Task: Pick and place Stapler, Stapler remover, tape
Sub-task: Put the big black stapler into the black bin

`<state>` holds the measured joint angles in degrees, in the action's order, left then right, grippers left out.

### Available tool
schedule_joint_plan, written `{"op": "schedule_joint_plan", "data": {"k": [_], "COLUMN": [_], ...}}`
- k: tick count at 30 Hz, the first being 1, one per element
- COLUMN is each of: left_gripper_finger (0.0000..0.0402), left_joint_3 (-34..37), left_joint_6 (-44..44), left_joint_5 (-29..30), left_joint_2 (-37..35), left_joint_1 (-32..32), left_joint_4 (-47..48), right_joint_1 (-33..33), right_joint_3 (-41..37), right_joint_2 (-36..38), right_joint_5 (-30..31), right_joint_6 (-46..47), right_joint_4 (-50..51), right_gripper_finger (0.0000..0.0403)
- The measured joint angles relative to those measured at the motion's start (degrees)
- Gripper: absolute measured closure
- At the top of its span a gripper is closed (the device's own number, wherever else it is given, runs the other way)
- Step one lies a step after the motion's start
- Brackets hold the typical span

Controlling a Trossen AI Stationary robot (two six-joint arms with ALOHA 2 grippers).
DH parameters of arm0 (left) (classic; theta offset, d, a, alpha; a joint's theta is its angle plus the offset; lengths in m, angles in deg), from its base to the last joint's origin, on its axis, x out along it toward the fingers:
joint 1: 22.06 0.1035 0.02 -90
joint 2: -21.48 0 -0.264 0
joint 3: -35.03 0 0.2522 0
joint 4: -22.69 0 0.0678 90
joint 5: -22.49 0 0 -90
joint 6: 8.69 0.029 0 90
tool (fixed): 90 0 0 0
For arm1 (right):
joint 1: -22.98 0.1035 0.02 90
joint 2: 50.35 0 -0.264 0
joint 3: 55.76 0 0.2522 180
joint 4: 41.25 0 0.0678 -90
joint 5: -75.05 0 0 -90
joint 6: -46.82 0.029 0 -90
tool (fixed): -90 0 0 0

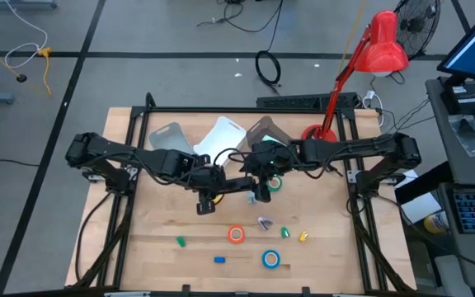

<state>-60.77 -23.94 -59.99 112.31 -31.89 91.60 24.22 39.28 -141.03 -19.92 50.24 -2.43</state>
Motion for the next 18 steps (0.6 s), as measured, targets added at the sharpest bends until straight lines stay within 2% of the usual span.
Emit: {"op": "schedule_joint_plan", "data": {"k": [10,18], "left_gripper_finger": [0.0259,0.0259], "left_joint_3": [0.0,0.0], "left_joint_6": [0.1,0.0], "left_joint_5": [0.0,0.0], "left_joint_2": [0.0,0.0], "left_joint_1": [0.0,0.0], "left_joint_4": [0.1,0.1], "right_joint_1": [-0.1,-0.1], "right_joint_3": [0.0,0.0], "right_joint_2": [-0.1,-0.1], "right_joint_5": [-1.4,-3.2], "right_joint_6": [1.1,1.4], "right_joint_4": [0.0,0.0], "right_gripper_finger": [0.0172,0.0234]}}
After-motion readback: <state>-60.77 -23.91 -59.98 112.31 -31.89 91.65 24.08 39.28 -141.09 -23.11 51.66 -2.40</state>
